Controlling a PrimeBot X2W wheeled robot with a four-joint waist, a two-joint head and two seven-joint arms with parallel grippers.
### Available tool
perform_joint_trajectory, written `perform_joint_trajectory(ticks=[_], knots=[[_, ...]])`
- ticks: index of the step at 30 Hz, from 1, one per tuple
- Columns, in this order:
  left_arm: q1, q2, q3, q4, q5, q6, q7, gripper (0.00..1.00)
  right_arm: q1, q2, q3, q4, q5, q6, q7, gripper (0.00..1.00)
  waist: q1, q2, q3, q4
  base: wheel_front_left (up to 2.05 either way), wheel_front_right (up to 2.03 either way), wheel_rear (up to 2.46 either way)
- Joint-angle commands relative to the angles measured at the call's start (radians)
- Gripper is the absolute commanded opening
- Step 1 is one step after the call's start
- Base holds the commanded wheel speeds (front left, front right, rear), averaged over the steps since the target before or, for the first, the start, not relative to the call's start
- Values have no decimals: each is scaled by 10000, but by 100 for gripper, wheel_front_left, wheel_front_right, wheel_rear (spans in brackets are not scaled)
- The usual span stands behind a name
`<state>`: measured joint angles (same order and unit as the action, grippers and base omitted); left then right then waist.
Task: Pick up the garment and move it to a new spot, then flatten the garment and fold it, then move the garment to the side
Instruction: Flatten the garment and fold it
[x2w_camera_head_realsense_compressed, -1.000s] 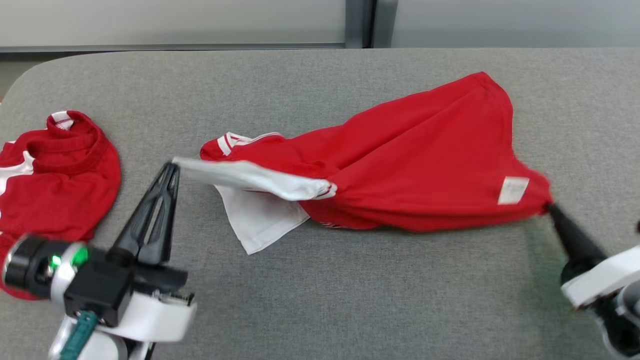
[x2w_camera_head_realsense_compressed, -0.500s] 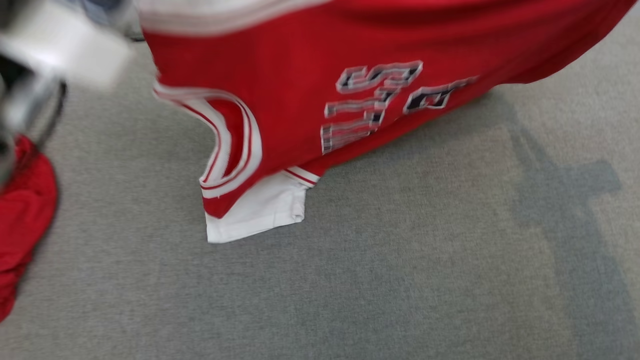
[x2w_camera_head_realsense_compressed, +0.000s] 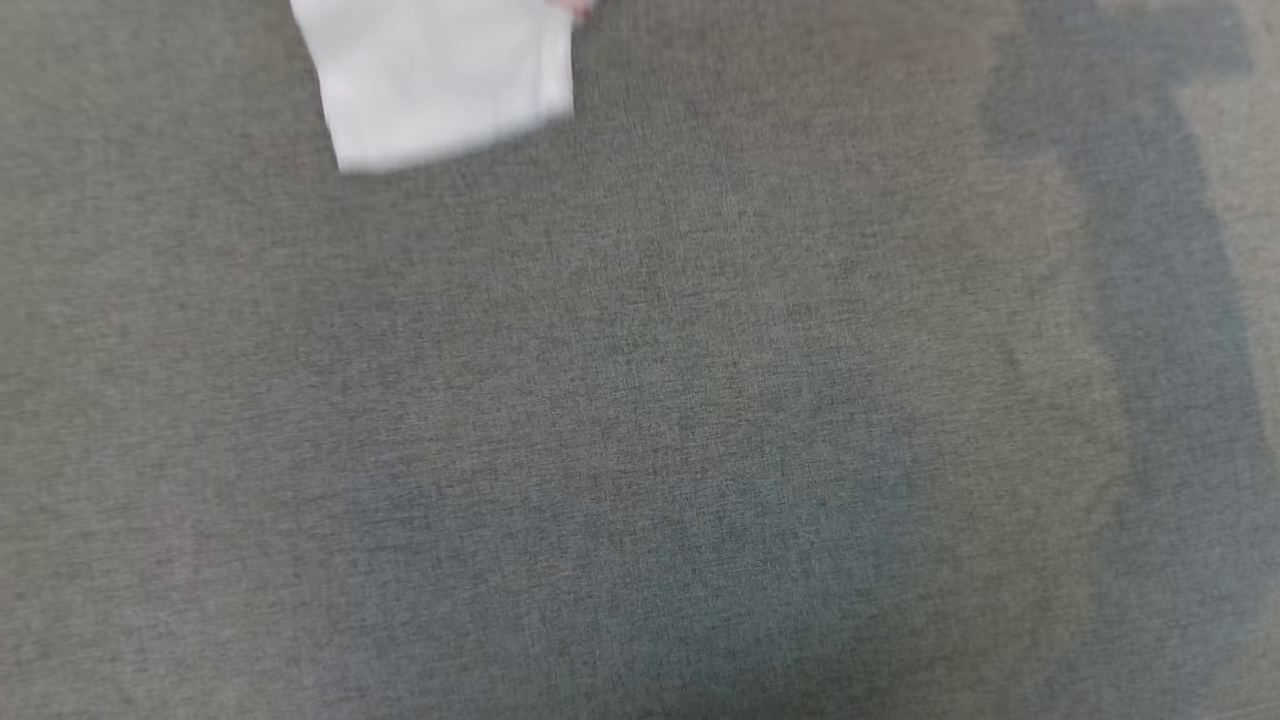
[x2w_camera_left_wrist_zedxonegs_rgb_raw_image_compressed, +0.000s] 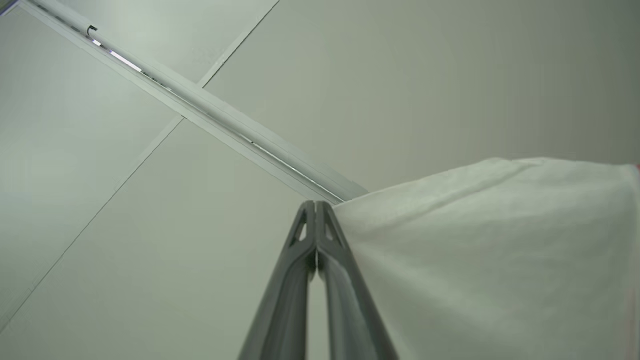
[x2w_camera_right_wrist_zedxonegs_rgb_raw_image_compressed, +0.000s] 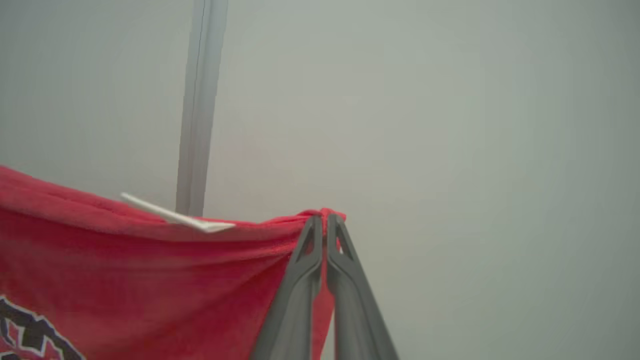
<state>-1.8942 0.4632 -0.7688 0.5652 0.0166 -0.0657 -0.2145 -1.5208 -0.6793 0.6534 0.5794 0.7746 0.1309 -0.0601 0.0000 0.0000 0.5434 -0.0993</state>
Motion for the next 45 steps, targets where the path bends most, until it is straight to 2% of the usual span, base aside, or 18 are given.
perform_joint_trajectory(ticks=[1,4,6,10,14,17,18,22,26,28,31,32,35,41,43,45], knots=[[-724,-118,-73,376,370,301,-286,0,-442,106,-66,414,-340,-3,-522,0,0,0,425,-52,0,0,0],[-1255,-201,-233,503,813,812,-487,0,-745,272,-57,884,-804,-3,-1328,0,0,0,584,67,0,0,0],[-1209,-129,-347,-180,923,1110,-502,0,-590,372,72,1031,-977,-3,-1644,0,0,0,677,202,0,0,0],[300,537,-621,-1682,498,1471,-492,0,479,354,553,1096,-1137,-5,-1923,0,0,0,611,490,0,0,0],[2996,1397,-730,-3406,-272,2122,-494,0,2073,336,668,1054,-1000,-5,-2059,0,0,0,322,719,0,0,0],[5723,2128,-748,-4643,-1092,2868,-497,0,3465,401,415,832,-1036,-5,-2067,0,0,0,-66,816,0,0,0],[5723,2128,-748,-4643,-1092,2868,-497,0,3465,401,415,832,-1036,-5,-2067,0,0,0,-66,816,0,0,0],[9461,2863,-620,-6373,-2211,4037,-498,0,5484,327,-266,428,-1100,-5,-2064,0,0,0,-632,855,0,0,0],[12713,3194,-417,-7699,-3288,4769,-498,0,7463,255,-1087,24,-1327,-5,-2064,0,0,0,-1227,890,0,0,0],[14004,3164,-351,-8179,-3704,4926,-502,0,8440,274,-1573,-151,-1423,-6,-2064,0,0,0,-1558,929,0,0,0],[15582,3242,-328,-8682,-4086,4857,-502,0,9993,508,-2399,-470,-1539,-11,-2050,0,0,0,-2050,967,0,0,0],[16392,3387,-350,-8888,-4165,4814,-502,0,10948,685,-2972,-750,-1661,-11,-2047,0,0,0,-2332,974,0,0,0],[17354,3615,-443,-9126,-4285,4873,-501,0,12302,1058,-3762,-1227,-1952,-11,-2046,0,0,0,-2662,950,0,0,0],[18252,4318,-900,-9784,-4208,4747,-131,0,14372,1632,-5190,-2294,-2597,-11,-2046,0,0,0,-2818,977,0,0,0],[18289,4326,-894,-10079,-4208,4883,-5,0,14826,1729,-5499,-2614,-2765,-11,-2046,0,0,0,-2782,957,0,0,0],[18166,4152,-937,-10173,-4246,4792,-42,0,15008,1861,-5591,-2793,-2933,-11,-2046,0,0,0,-2770,874,0,0,0]])
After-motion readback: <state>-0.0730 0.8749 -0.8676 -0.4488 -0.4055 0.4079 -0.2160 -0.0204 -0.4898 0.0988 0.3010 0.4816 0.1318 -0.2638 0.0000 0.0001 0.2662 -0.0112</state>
